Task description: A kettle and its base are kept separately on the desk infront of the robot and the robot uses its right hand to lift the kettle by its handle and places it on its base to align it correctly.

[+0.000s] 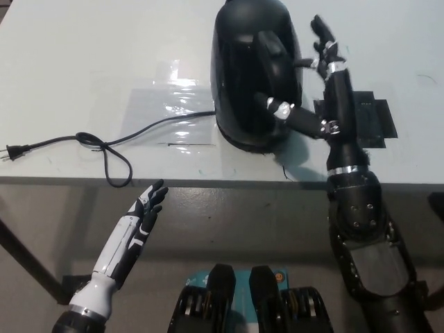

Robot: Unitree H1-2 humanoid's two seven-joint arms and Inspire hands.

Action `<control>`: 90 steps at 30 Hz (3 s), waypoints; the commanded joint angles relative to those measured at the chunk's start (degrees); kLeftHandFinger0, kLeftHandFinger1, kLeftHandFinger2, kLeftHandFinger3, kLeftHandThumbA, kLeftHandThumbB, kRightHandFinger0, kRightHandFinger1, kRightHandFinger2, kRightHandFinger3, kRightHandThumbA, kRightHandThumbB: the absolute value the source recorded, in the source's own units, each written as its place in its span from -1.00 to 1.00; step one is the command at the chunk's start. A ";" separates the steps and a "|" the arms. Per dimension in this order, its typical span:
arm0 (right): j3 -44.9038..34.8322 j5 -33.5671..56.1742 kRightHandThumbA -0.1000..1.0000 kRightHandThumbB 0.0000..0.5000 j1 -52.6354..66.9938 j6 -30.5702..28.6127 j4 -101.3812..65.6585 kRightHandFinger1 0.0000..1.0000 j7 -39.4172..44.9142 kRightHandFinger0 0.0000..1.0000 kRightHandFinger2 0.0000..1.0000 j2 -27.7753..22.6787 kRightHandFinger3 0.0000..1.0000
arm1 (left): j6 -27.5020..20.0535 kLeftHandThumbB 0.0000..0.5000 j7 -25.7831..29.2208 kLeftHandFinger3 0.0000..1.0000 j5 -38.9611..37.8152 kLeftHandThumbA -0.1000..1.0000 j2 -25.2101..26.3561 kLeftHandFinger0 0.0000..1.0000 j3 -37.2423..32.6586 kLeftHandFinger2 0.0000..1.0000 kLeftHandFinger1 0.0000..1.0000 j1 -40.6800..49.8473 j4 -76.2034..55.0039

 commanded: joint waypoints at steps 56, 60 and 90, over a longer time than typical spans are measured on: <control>-16.57 -2.07 0.67 0.68 29.71 -9.39 -60.50 1.00 1.80 1.00 1.00 -14.92 1.00 | -1.36 -0.32 -1.30 1.00 -1.53 1.00 1.90 1.00 1.04 1.00 1.00 -0.86 -0.03; -15.73 -6.87 0.90 0.85 36.34 -9.64 -59.96 1.00 -0.62 1.00 1.00 -12.61 1.00 | -1.34 -0.31 -1.45 1.00 -2.07 1.00 2.21 1.00 1.20 1.00 1.00 -1.00 0.15; -5.67 -12.14 1.00 0.78 39.42 -9.17 -9.72 1.00 -1.93 1.00 1.00 -10.98 1.00 | 0.39 -0.28 -1.06 1.00 -3.02 1.00 2.44 1.00 2.52 1.00 1.00 2.33 -1.91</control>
